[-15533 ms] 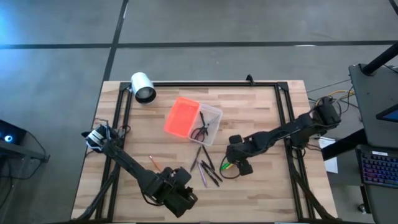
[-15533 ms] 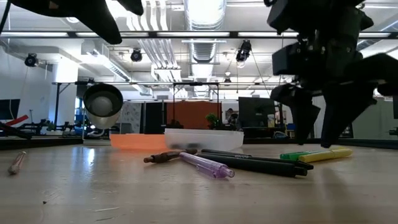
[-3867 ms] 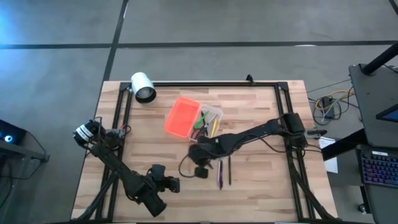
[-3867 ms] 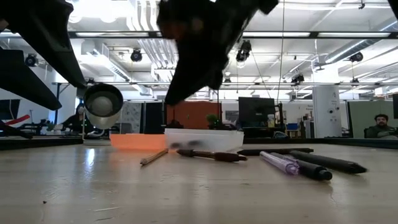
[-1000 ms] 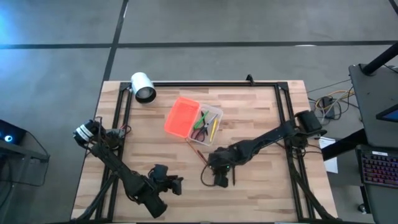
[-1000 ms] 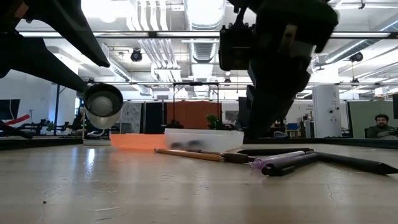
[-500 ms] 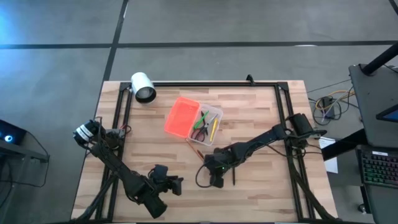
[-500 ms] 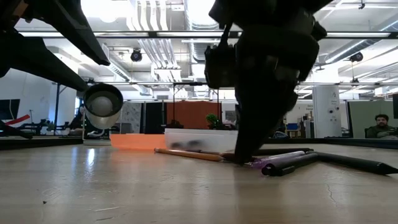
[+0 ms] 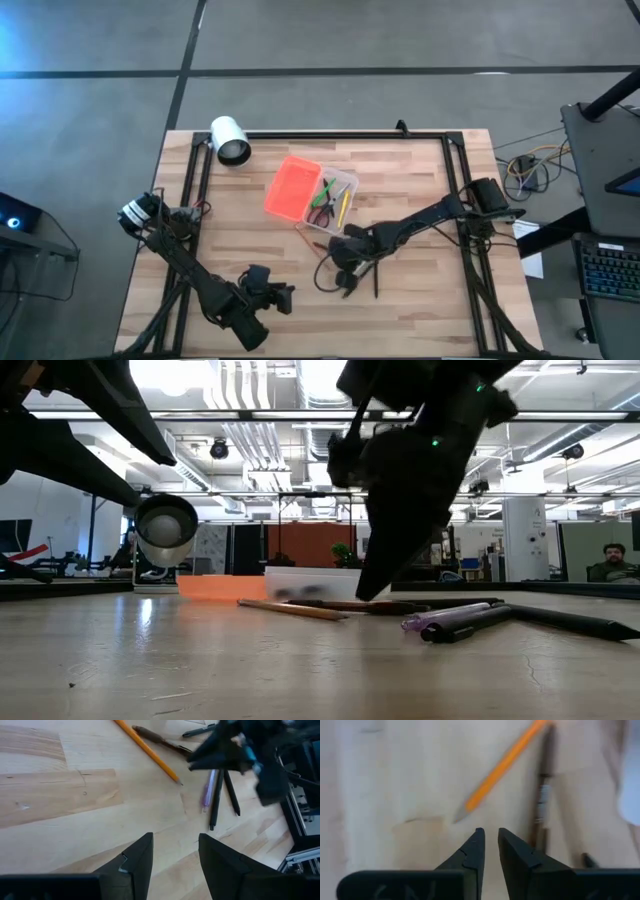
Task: Pick & place school supplies into a supply box
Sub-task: Put the yellow pencil into the orange supply box
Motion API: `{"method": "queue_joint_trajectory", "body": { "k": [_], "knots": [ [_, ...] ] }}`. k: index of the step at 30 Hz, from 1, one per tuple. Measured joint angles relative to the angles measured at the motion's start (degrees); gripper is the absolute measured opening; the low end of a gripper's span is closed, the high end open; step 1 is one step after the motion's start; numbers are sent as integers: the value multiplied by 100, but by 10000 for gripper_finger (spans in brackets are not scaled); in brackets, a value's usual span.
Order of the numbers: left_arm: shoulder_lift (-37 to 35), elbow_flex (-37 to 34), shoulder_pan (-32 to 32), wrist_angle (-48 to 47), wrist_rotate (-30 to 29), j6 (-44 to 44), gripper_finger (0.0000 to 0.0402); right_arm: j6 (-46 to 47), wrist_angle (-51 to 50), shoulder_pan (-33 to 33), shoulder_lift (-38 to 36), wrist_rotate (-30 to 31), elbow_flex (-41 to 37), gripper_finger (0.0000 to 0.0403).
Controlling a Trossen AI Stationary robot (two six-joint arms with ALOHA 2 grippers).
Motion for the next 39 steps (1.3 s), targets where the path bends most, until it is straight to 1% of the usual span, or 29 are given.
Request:
{"method": "queue_joint_trajectory", "body": {
  "k": [4,7,11,13,19,24,28,39],
  "knots": [
    [0,-2,0,-20,0,2,140,-106,0,3,-24,-167,2,48],
    [0,-2,2,-22,0,2,140,-183,202,-14,-28,-621,2,46],
    [0,-2,11,-20,0,2,140,-281,372,43,-31,-708,45,26],
    [0,-2,13,-18,0,7,140,-671,380,35,-31,-683,138,13],
    [0,-2,13,-20,-1,11,140,-2407,353,49,-33,-647,318,9],
    [0,-2,26,-22,-7,37,140,-3130,152,68,121,-558,388,9],
    [0,-2,35,-24,-17,44,140,-3287,118,127,252,-549,424,9],
    [0,-2,71,-32,-20,128,140,-3250,118,124,356,-529,457,9]
  ]
}}
